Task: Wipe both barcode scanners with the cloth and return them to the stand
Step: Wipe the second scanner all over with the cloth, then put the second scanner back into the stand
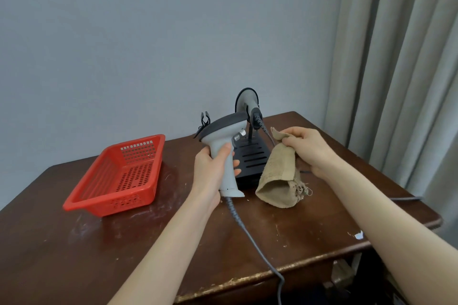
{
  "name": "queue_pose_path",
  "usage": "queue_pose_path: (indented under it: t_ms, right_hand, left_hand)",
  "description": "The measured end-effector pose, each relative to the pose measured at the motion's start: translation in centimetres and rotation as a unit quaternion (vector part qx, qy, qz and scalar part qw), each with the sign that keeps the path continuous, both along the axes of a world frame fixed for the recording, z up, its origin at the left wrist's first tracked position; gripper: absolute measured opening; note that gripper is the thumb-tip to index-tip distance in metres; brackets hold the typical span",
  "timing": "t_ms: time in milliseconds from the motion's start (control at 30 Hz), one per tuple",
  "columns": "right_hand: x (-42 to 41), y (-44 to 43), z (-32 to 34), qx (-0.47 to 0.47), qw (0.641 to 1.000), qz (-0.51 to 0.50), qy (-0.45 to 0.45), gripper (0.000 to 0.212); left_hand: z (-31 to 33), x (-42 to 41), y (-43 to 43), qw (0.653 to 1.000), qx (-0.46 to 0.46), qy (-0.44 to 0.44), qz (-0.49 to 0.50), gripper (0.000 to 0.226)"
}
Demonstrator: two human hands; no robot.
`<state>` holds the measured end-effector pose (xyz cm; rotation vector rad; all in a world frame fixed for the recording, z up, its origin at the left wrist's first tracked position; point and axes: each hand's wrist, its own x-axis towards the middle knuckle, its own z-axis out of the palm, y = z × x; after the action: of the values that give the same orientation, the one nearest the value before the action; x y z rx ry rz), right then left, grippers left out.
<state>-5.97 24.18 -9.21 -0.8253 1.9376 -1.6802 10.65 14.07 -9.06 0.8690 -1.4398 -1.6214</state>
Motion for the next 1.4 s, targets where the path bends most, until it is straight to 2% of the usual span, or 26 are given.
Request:
queue_pose_path:
  t_ms: [100,200,267,467,533,633,700,767,833,967,1033,1067,1133,1200,1267,1400]
  right_hand:
    - [0.2,-0.1,-1.1,0.124,0.976,0.018,0.176,0.014]
    - [0.9,0.3,-1.8,0.277,0.915,0.116,0.27,0.027]
    - [1.7,0.3,-2.5,0.344,0.872,0.16,0.31,0.037]
    - [3.0,-0.2,-2.6,0.371,0.824,0.211,0.372,0.039]
    - [3.2,-0.5,-1.6,0.359,0.825,0.172,0.4,0.038]
    - [3.7,-1.0,-0.3,0.295,0.841,0.083,0.446,0.031]
    - [4.0,-1.4,0.4,0.224,0.878,0.047,0.419,0.031]
    - [4.6,-1.8,1.0,0.126,0.94,0.059,0.311,0.032]
    - [5.4,-2.2,1.7,0.071,0.973,0.11,0.189,0.039]
    - [6.9,-2.7,3.0,0.054,0.969,0.234,0.062,0.062]
    - [7.5,-3.2,3.5,0.041,0.962,0.267,0.042,0.062]
    - [7.7,-3.6,3.8,0.035,0.96,0.273,0.045,0.055]
    - [8.1,-4.4,4.2,0.026,0.961,0.268,0.054,0.041]
    - [8.3,-5.1,4.8,0.03,0.965,0.253,0.06,0.034]
    - [8.4,-5.8,5.5,0.044,0.97,0.23,0.063,0.032]
    - [8.4,-7.6,7.0,0.063,0.985,0.162,0.017,0.036]
  left_hand:
    - [0.3,-0.3,0.1,1.0,0.002,-0.011,-0.013,0.006]
    - [0.5,-0.6,0.2,0.999,-0.001,-0.026,-0.022,0.007]
    - [0.6,-0.8,0.3,0.999,-0.001,-0.034,-0.028,0.011]
    - [1.2,-1.2,0.5,0.997,0.007,-0.06,-0.043,0.012]
    - [1.3,-1.3,0.4,0.996,0.009,-0.072,-0.042,0.011]
    - [1.7,-1.5,0.2,0.995,0.018,-0.089,-0.041,0.022]
    - [2.1,-1.5,0.1,0.994,0.02,-0.096,-0.044,0.028]
    - [2.7,-1.5,0.0,0.994,0.017,-0.099,-0.042,0.03]
    - [3.4,-1.6,-0.3,0.995,0.012,-0.095,-0.039,0.032]
    - [5.8,-1.8,-1.3,0.996,0.001,-0.085,-0.018,0.023]
    - [7.2,-2.0,-1.8,0.997,0.004,-0.079,-0.011,0.008]
    - [7.7,-2.0,-2.1,0.997,0.01,-0.078,-0.009,0.01]
    - [8.5,-2.1,-2.5,0.997,0.021,-0.078,-0.014,0.006]
    - [9.1,-2.1,-3.0,0.996,0.029,-0.079,-0.024,0.025]
    - [9.7,-2.0,-3.4,0.995,0.044,-0.079,-0.042,0.031]
    - [10.6,-2.0,-3.8,0.991,0.059,-0.1,-0.068,0.021]
